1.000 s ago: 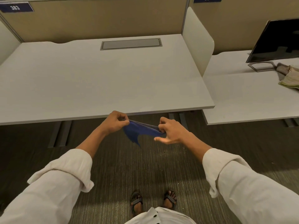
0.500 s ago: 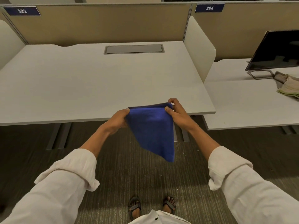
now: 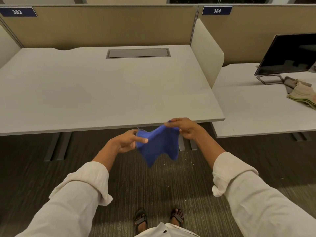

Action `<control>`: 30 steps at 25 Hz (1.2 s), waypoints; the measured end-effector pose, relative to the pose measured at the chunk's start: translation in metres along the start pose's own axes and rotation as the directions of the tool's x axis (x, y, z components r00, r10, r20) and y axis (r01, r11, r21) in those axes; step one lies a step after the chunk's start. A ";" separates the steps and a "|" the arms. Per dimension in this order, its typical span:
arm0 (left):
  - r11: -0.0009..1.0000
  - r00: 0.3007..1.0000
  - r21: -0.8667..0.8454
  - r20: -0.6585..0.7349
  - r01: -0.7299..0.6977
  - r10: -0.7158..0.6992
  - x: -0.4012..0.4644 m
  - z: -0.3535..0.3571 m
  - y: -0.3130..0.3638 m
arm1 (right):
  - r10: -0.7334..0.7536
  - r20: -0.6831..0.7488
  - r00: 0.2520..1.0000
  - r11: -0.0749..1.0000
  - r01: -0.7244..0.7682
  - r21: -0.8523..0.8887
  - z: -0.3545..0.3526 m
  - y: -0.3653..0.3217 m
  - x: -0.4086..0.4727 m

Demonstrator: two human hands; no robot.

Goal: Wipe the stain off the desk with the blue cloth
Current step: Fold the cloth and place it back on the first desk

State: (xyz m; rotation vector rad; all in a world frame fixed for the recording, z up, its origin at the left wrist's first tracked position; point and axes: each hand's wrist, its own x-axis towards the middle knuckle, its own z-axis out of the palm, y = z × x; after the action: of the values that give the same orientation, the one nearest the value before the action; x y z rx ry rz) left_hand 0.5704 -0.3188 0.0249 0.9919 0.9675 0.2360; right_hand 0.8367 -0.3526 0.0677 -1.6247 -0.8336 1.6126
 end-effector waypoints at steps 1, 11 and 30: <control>0.999 0.999 0.018 0.003 0.050 -0.050 -0.001 -0.004 0.000 | 0.034 0.022 0.999 0.990 -0.031 -0.137 -0.006 0.002 -0.001; 0.977 0.973 0.169 -0.214 0.129 -0.091 0.005 0.010 -0.001 | 0.012 0.029 1.000 0.653 0.014 -0.758 -0.007 0.030 0.006; 0.820 0.849 0.521 -0.521 0.236 0.087 -0.008 0.024 0.009 | -0.067 0.251 0.966 0.489 0.251 -0.836 -0.010 0.038 0.018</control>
State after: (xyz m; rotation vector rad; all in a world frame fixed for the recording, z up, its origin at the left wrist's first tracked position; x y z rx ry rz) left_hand 0.5867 -0.3324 0.0414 1.4770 1.6476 0.1486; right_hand 0.8465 -0.3587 0.0259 -1.9356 -2.1011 1.2441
